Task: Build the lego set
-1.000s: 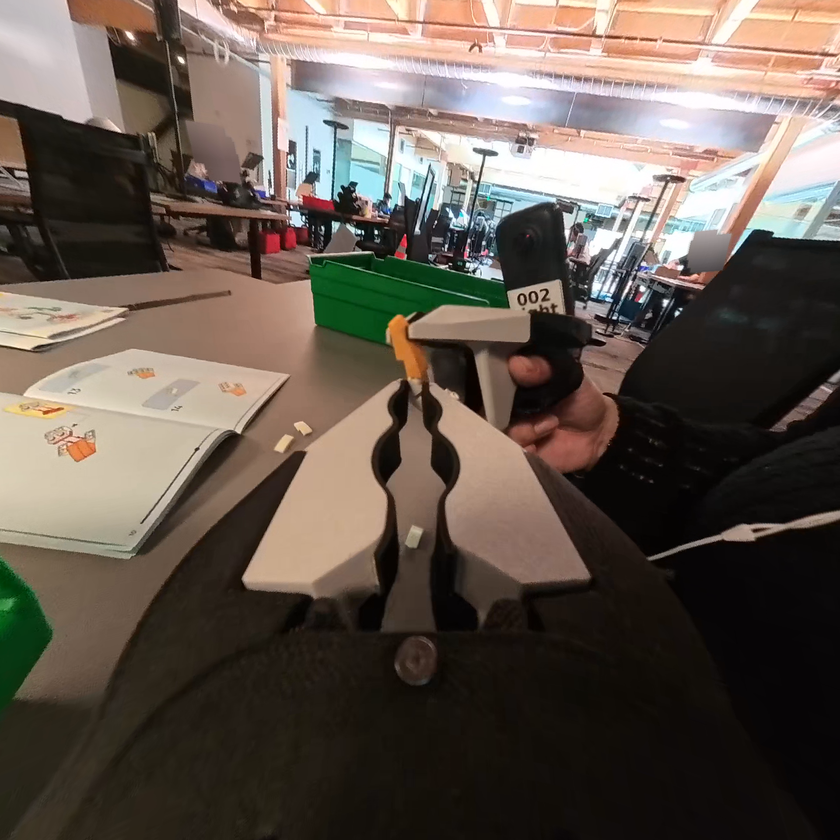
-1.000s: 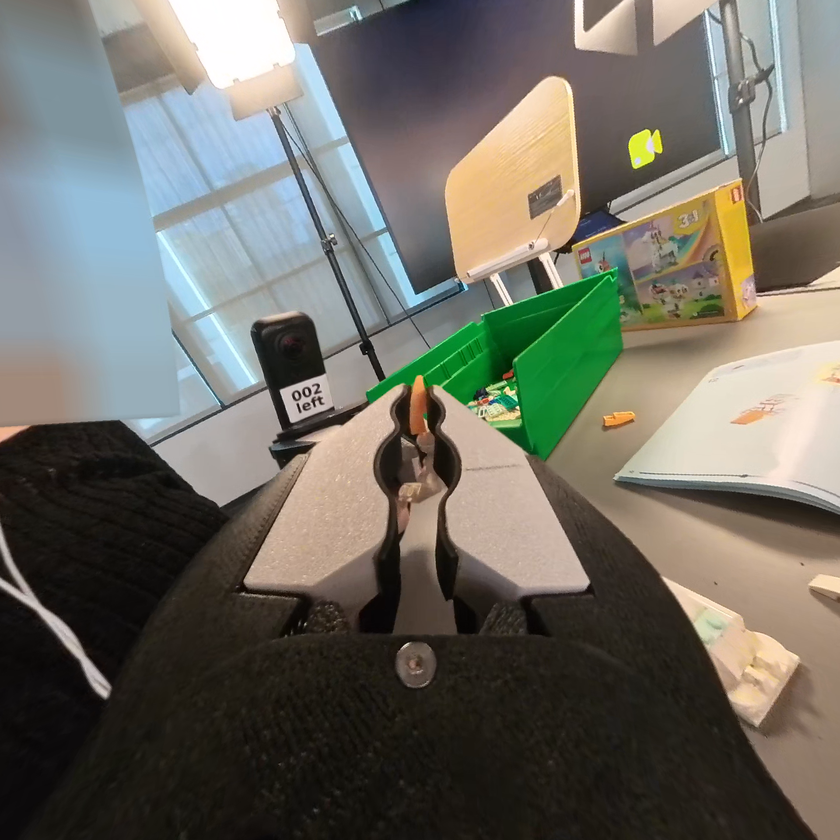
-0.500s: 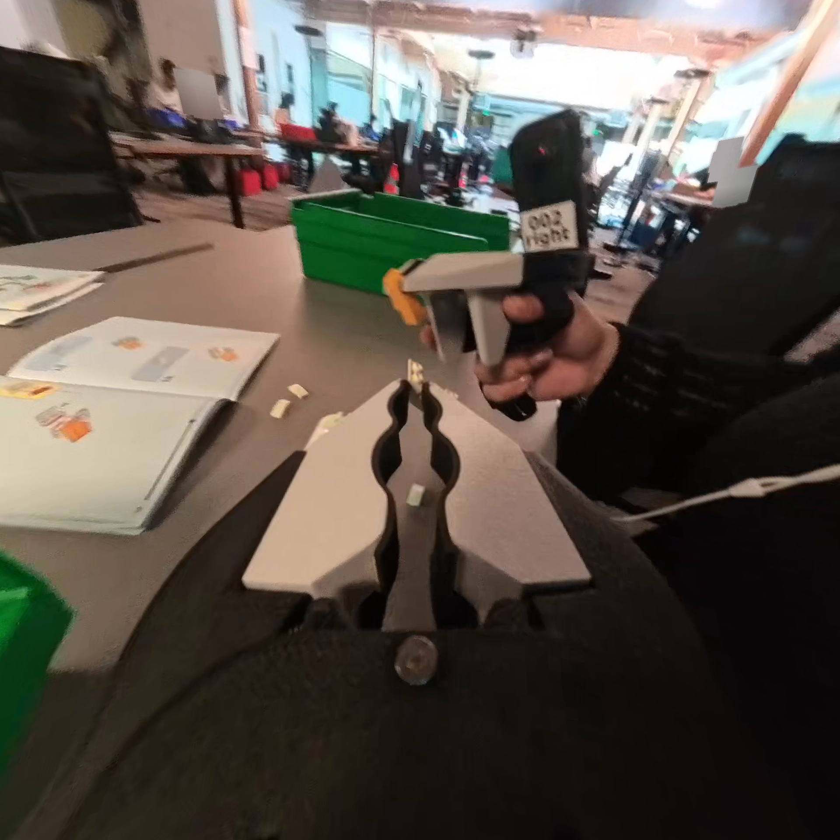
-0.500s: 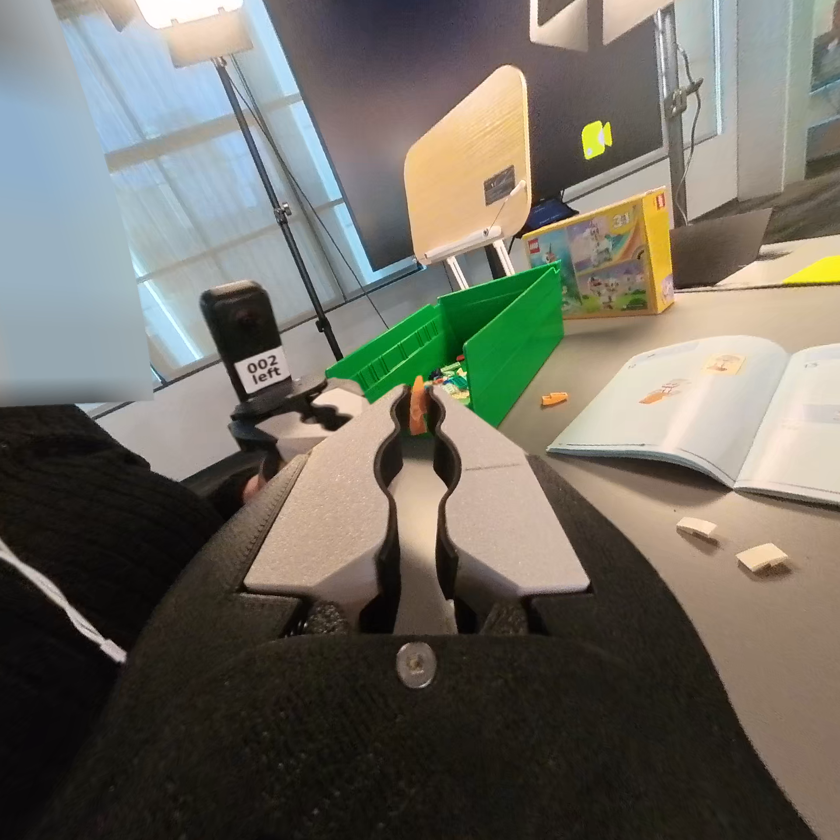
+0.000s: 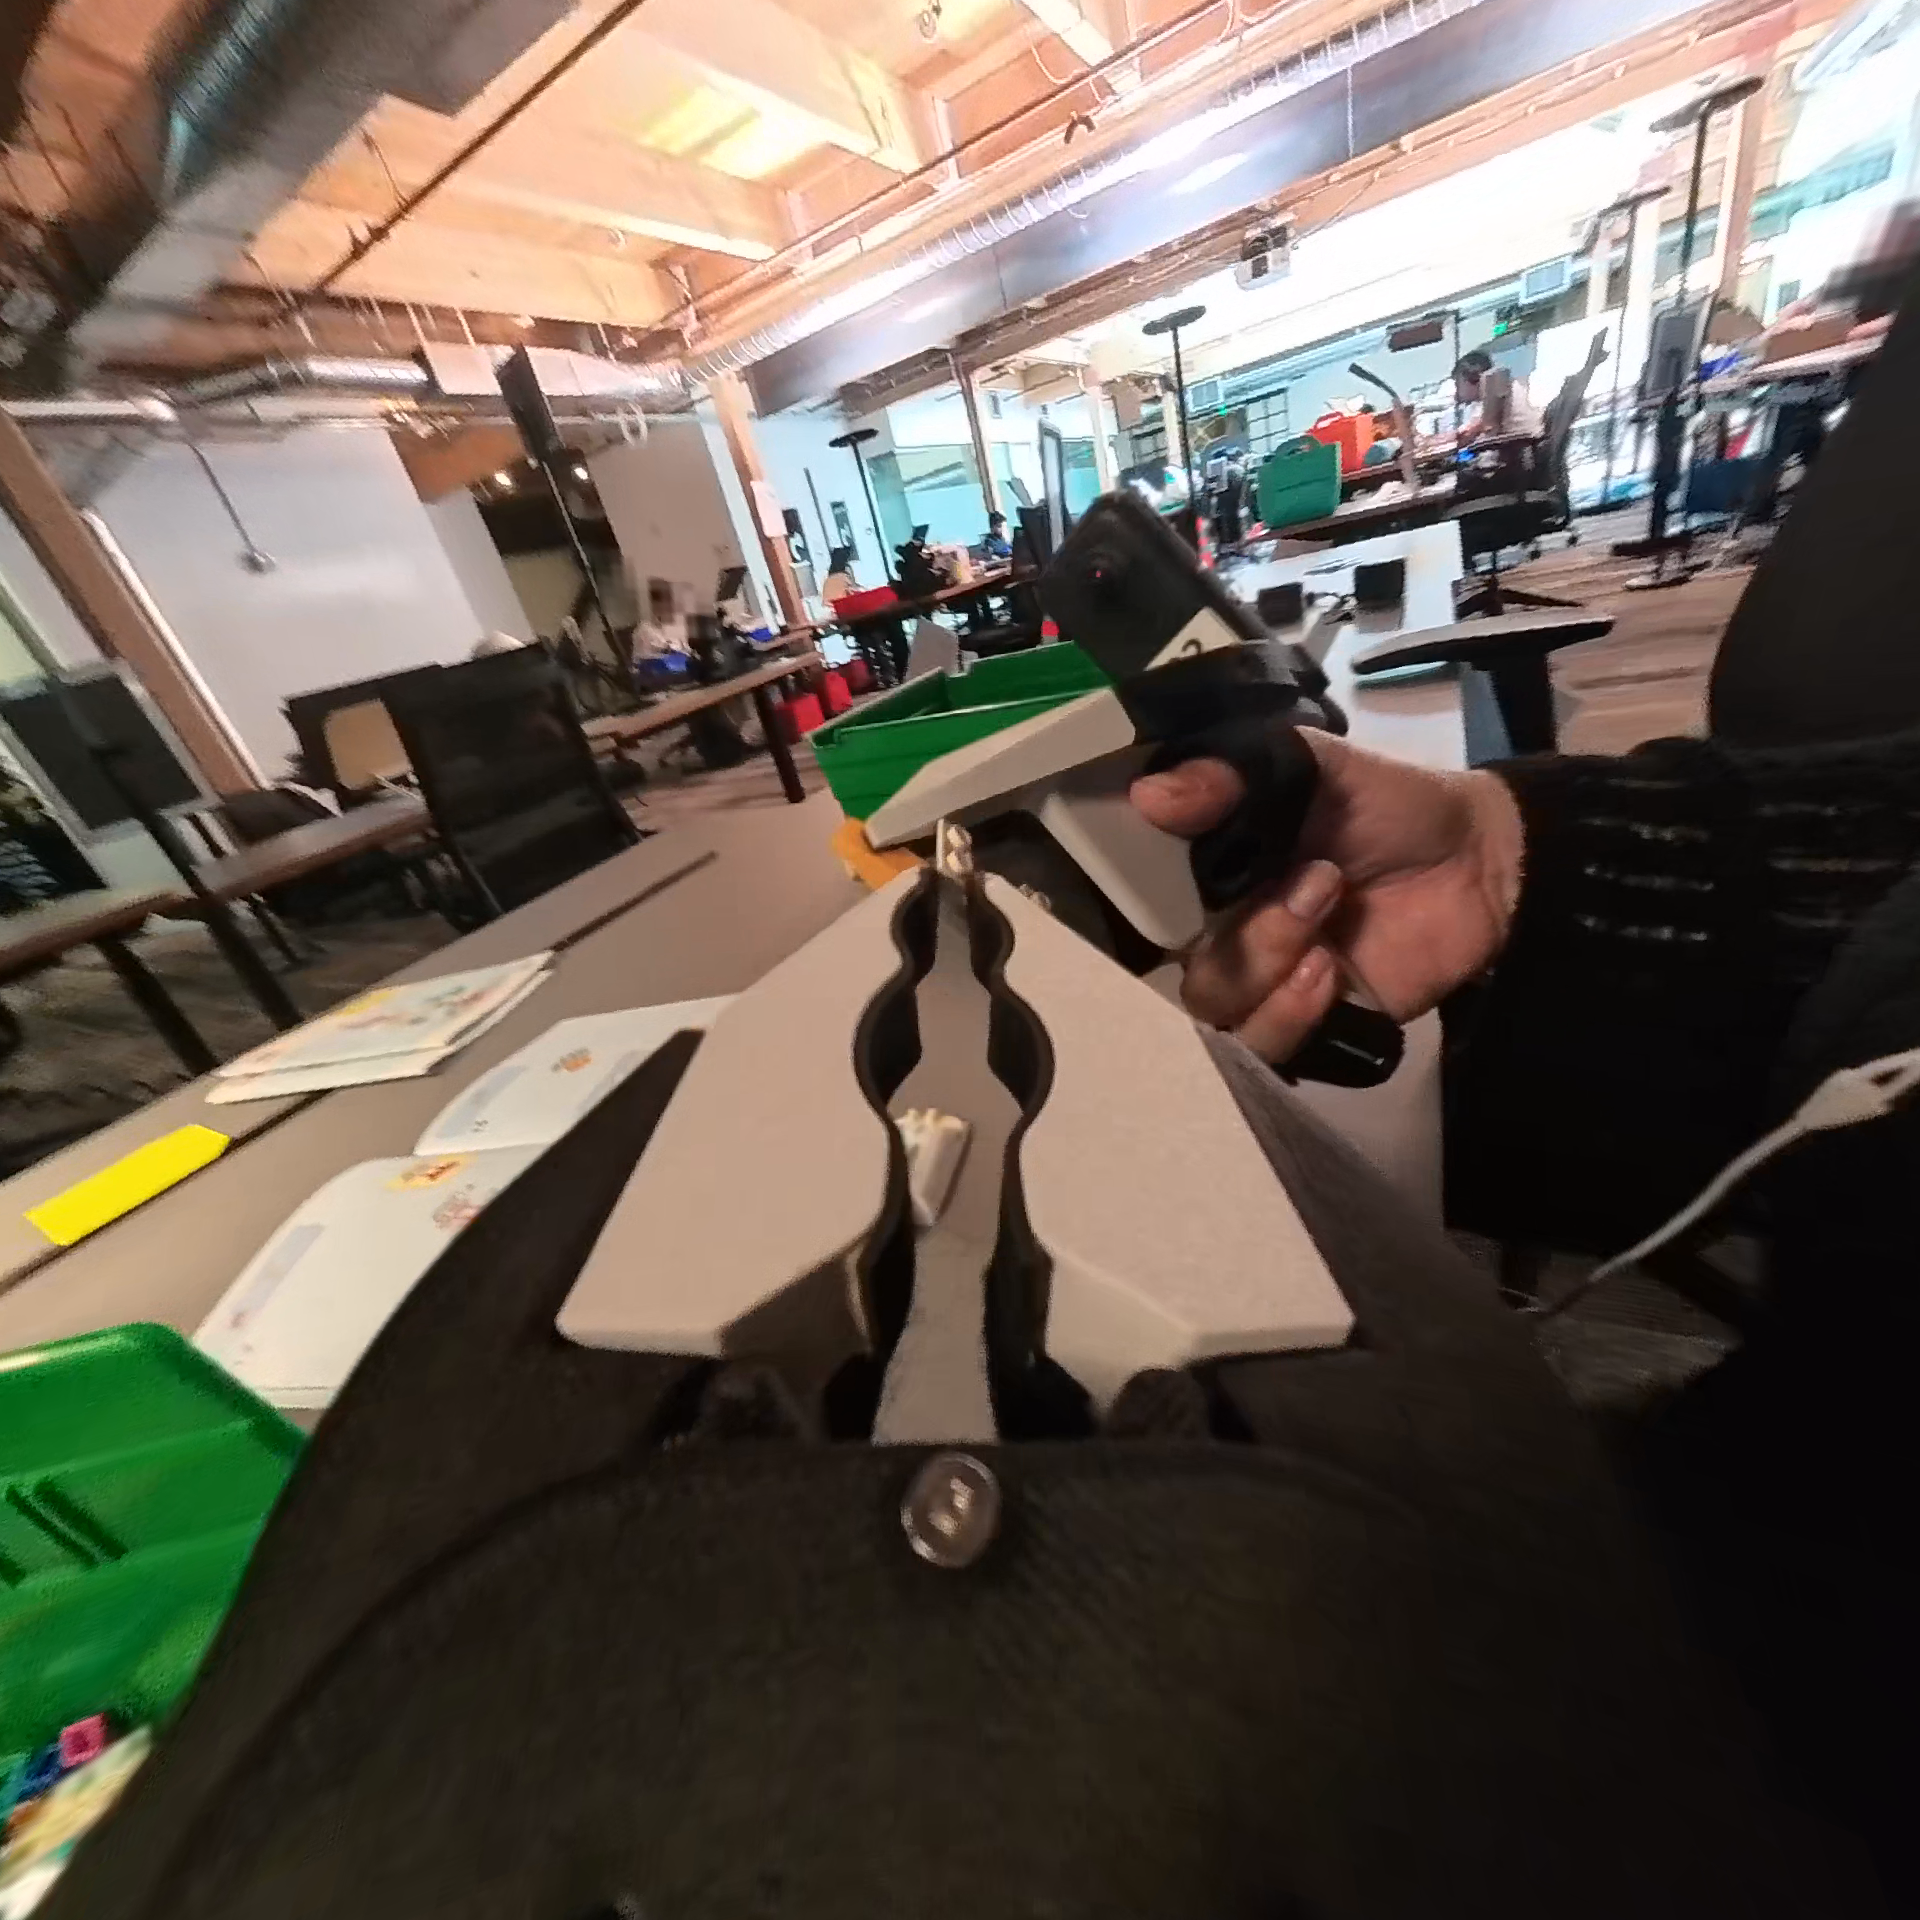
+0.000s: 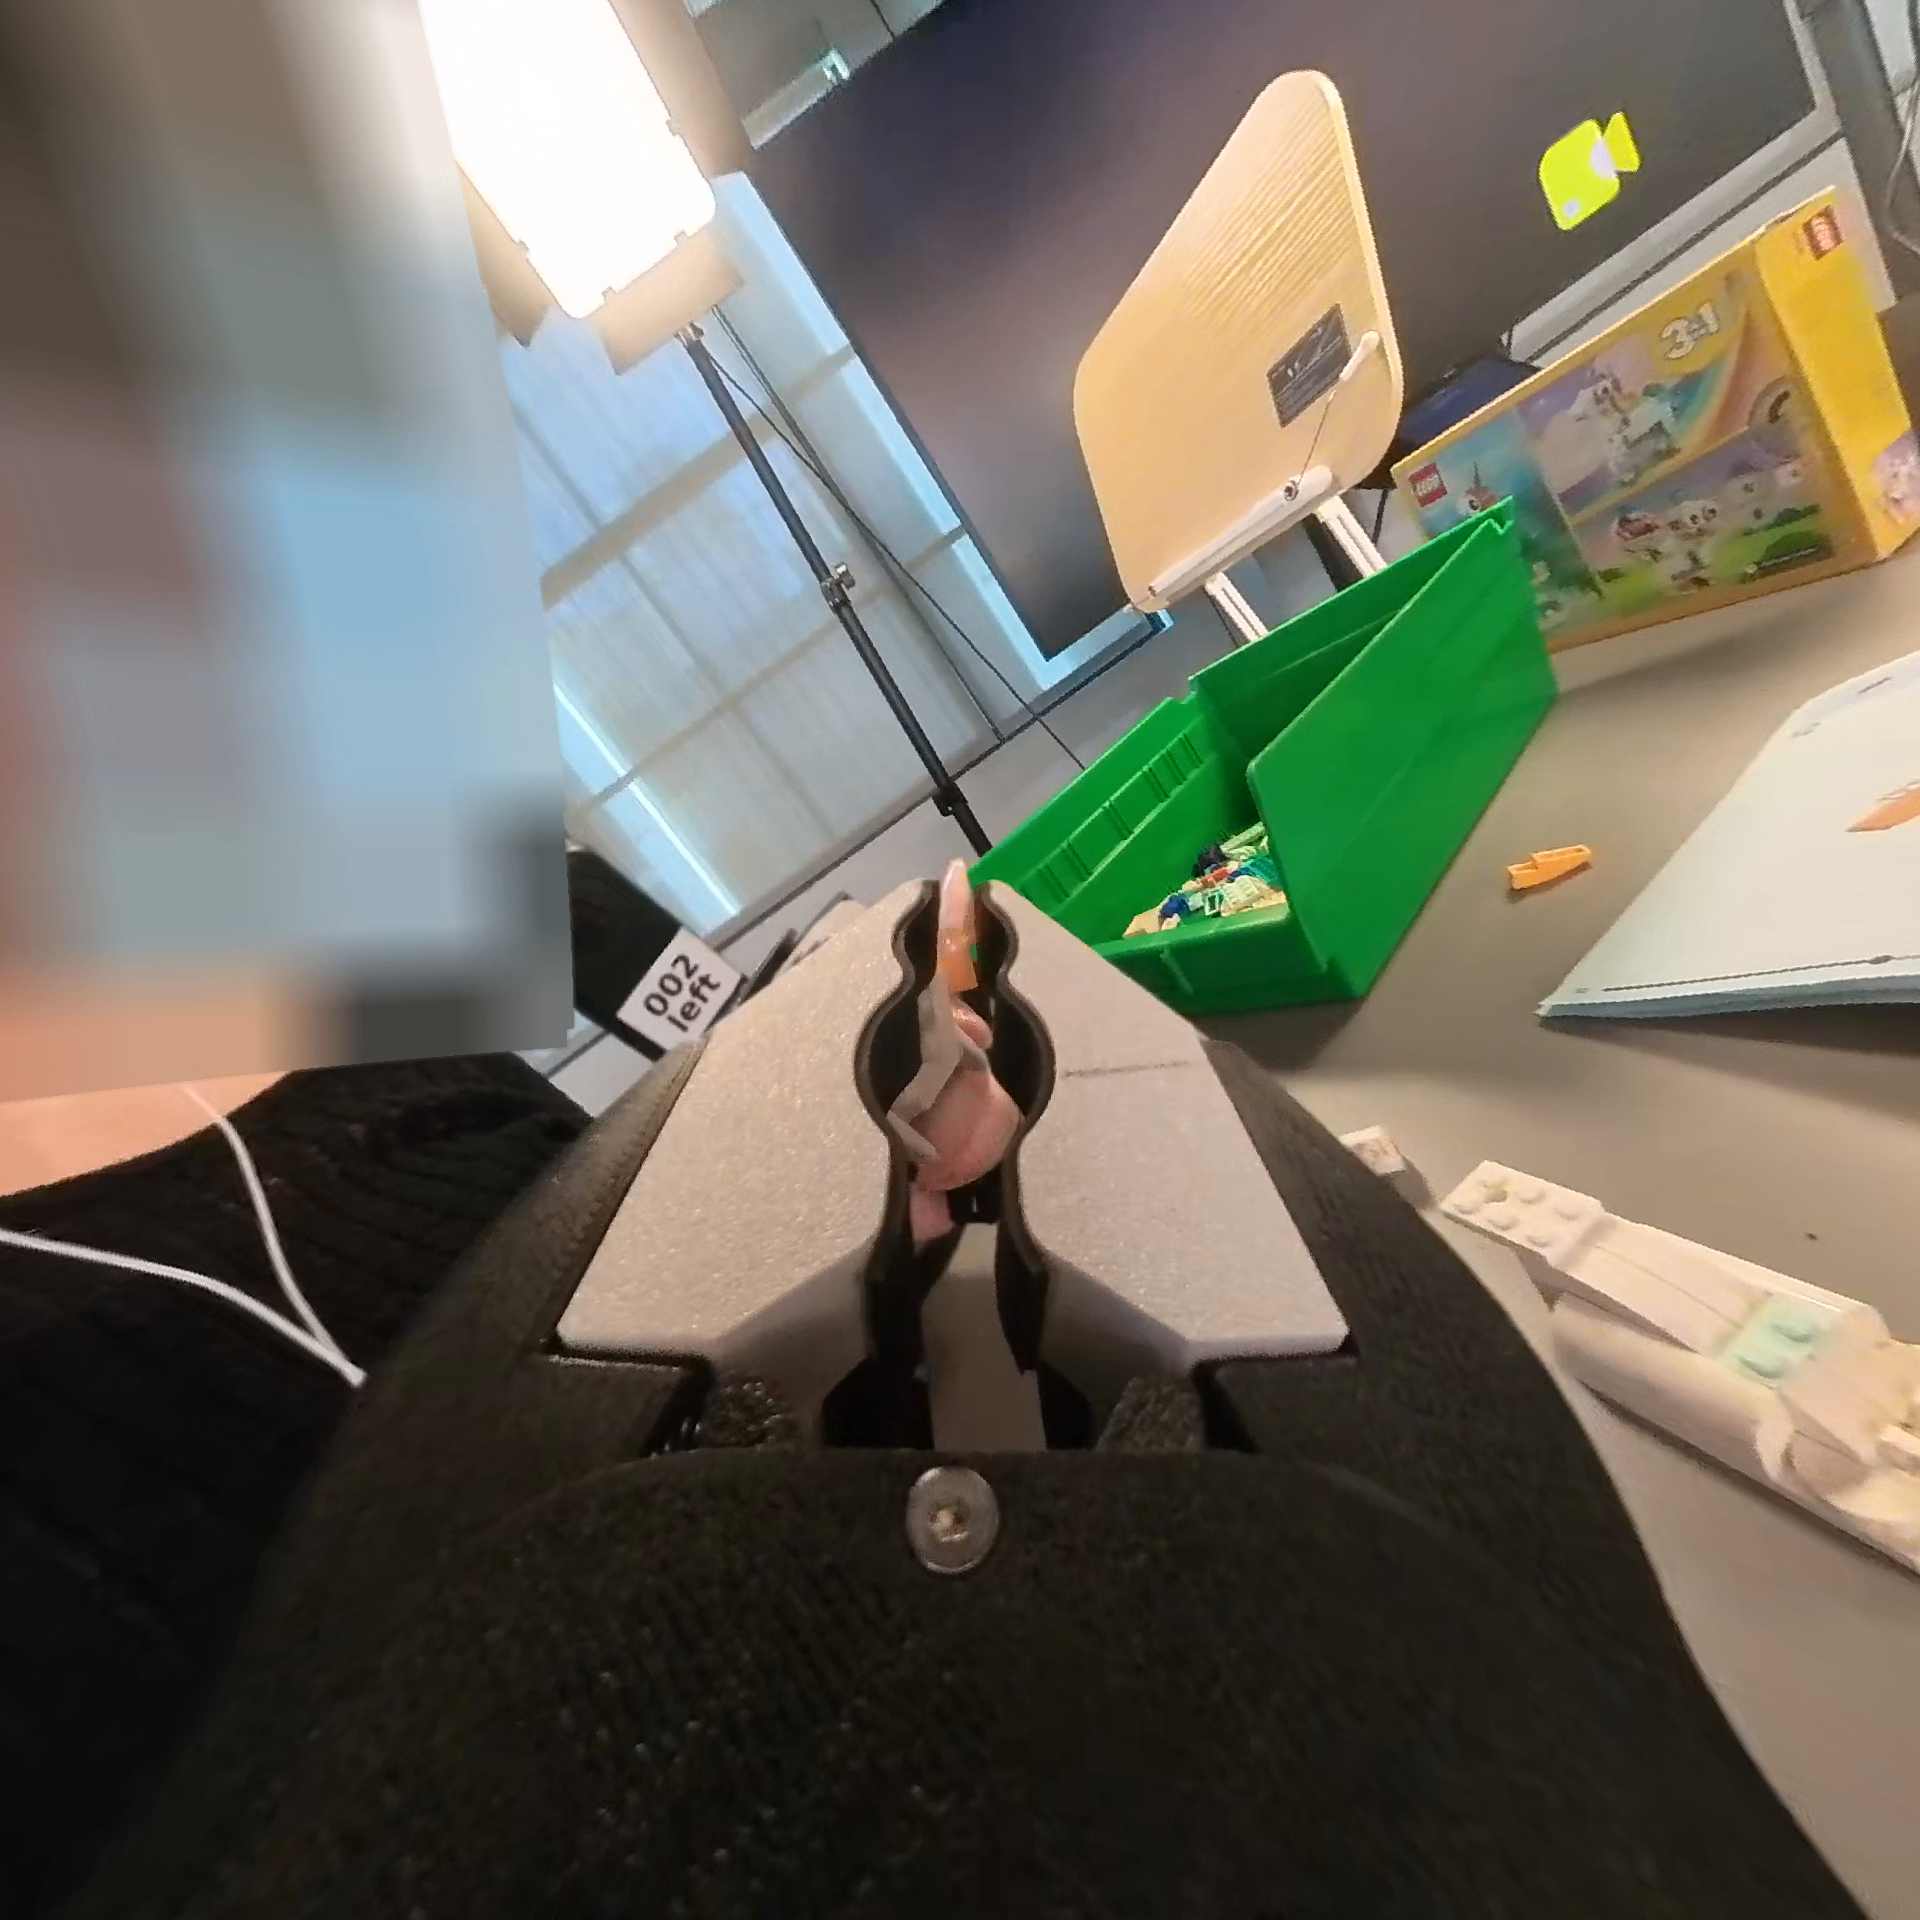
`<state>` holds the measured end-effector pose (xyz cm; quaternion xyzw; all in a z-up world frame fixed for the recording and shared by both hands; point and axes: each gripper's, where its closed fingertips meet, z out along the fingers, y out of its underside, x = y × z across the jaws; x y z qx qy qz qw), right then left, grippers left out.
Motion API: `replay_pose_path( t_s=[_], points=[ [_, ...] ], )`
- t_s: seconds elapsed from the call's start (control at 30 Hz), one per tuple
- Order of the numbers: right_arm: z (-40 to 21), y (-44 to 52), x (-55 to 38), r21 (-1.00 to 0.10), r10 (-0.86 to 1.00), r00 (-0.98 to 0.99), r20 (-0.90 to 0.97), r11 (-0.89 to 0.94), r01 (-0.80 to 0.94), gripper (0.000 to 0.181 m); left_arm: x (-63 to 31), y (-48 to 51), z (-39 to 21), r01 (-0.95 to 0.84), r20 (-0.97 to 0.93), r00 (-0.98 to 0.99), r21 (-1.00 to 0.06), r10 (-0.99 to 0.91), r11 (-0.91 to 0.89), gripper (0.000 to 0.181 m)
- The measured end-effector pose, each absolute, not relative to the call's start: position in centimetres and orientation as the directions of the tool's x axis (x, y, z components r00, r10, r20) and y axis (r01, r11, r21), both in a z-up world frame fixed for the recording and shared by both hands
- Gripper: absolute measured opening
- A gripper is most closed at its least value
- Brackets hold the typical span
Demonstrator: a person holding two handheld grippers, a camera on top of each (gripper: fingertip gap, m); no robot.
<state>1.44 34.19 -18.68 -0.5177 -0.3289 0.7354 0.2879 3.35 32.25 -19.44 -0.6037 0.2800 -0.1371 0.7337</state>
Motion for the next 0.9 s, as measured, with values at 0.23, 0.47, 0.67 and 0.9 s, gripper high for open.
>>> replay_pose_path(
  t_s=[0.23,0.47,0.67,0.9],
  points=[
    [-18.6,34.3,1.7,-0.755,0.746,-0.302,-0.594,-0.646,-0.111,0.005,3.7,32.1,-19.8,-0.225,-0.339,0.796,-0.935,-0.502,0.275,0.005],
    [-17.8,33.1,1.9,-0.819,0.795,-0.348,-0.498,-0.562,-0.112,0.005,4.2,32.2,-20.3,-0.244,-0.355,0.779,-0.931,-0.516,0.273,0.005],
    [-17.1,32.3,2.2,-0.850,0.818,-0.386,-0.428,-0.509,-0.137,0.005,3.6,32.2,-19.6,-0.150,-0.276,0.801,-0.952,-0.531,0.268,0.005],
    [-17.0,32.4,2.8,-0.862,0.840,-0.403,-0.364,-0.468,-0.197,0.005,2.7,31.9,-18.6,0.080,-0.065,0.769,-0.977,-0.636,0.198,0.004]
  ],
)
